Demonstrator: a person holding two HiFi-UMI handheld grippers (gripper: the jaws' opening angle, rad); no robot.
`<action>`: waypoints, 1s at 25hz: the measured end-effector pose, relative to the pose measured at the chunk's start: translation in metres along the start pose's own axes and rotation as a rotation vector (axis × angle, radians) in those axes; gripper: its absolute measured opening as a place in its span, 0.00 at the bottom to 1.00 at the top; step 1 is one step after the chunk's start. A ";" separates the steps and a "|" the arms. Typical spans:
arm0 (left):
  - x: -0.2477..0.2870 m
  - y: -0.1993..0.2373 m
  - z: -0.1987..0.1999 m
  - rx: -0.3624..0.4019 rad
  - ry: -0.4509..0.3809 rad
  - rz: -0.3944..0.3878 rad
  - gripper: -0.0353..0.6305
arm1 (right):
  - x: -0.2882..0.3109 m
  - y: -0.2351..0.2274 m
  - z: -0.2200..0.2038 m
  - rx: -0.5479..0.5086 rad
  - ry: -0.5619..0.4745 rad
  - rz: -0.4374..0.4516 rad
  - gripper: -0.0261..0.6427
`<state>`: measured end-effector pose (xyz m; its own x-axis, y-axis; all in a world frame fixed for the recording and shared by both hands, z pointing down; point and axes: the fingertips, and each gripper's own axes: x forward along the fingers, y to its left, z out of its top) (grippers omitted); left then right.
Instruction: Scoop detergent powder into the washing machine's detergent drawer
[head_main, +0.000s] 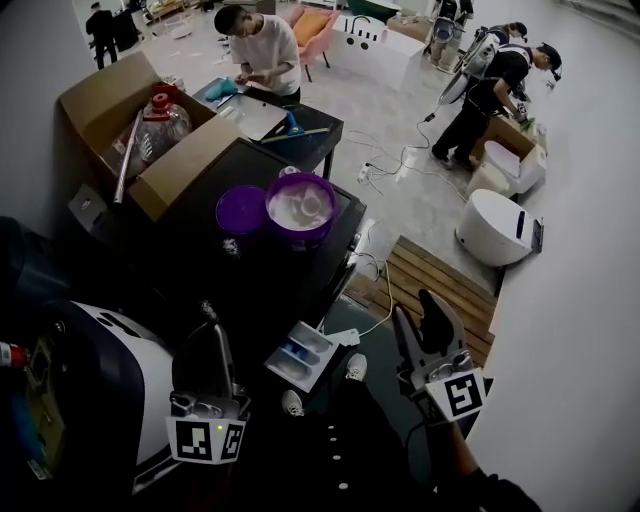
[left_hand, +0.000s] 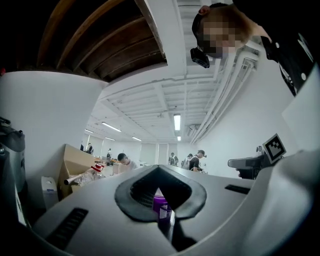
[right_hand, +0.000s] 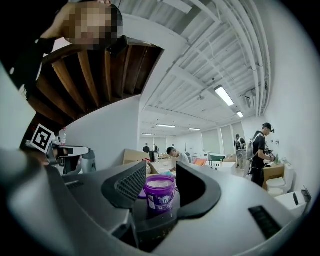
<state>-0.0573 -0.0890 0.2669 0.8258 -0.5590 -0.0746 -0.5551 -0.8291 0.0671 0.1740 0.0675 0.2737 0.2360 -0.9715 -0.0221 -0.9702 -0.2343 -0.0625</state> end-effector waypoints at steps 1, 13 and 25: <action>0.006 -0.004 0.000 0.002 0.002 0.014 0.06 | 0.006 -0.007 0.001 0.001 0.001 0.016 0.32; 0.053 -0.043 0.004 0.024 -0.001 0.254 0.06 | 0.074 -0.081 -0.005 -0.017 0.073 0.289 0.31; 0.031 -0.018 0.000 0.034 0.025 0.352 0.06 | 0.128 -0.046 -0.034 -0.186 0.182 0.534 0.30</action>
<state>-0.0218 -0.0918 0.2636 0.5852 -0.8104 -0.0285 -0.8088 -0.5858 0.0511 0.2471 -0.0474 0.3075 -0.2852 -0.9432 0.1703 -0.9492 0.3026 0.0865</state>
